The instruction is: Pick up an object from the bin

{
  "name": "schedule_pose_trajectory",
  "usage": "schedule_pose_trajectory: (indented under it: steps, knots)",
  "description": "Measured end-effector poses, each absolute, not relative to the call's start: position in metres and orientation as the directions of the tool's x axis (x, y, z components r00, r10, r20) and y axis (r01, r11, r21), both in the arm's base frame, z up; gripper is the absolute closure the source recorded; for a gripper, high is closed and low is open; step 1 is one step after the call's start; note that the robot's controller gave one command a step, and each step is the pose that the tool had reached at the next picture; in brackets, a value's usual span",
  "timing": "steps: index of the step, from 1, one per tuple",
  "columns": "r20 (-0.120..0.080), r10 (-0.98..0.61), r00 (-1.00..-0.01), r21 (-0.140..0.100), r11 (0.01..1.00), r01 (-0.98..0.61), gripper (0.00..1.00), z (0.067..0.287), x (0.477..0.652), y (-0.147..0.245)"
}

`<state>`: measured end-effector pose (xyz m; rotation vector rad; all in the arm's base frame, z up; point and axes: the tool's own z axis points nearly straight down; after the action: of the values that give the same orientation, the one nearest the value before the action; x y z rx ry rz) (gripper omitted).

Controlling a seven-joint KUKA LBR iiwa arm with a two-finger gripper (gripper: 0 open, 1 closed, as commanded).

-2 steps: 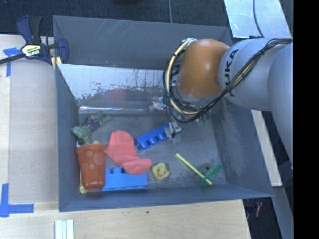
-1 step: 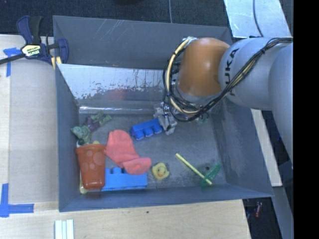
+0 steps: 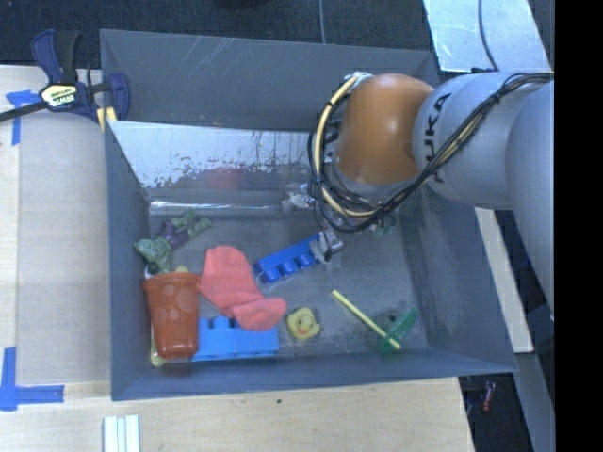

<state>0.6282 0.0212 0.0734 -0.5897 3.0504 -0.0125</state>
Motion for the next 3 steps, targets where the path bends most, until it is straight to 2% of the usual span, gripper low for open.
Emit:
schedule_pose_trajectory:
  steps: [1,2,3]
  knots:
    - [-0.039,-0.372,-0.927,-0.015,0.928,-0.372,1.0,0.0763,0.6302,0.0221]
    - [-0.033,-0.372,-0.927,-0.015,0.928,-0.372,0.0,0.0733,0.6282,0.0212]
    - [-0.038,-0.372,-0.928,-0.015,0.928,-0.372,1.0,0.0762,0.63,0.0218]
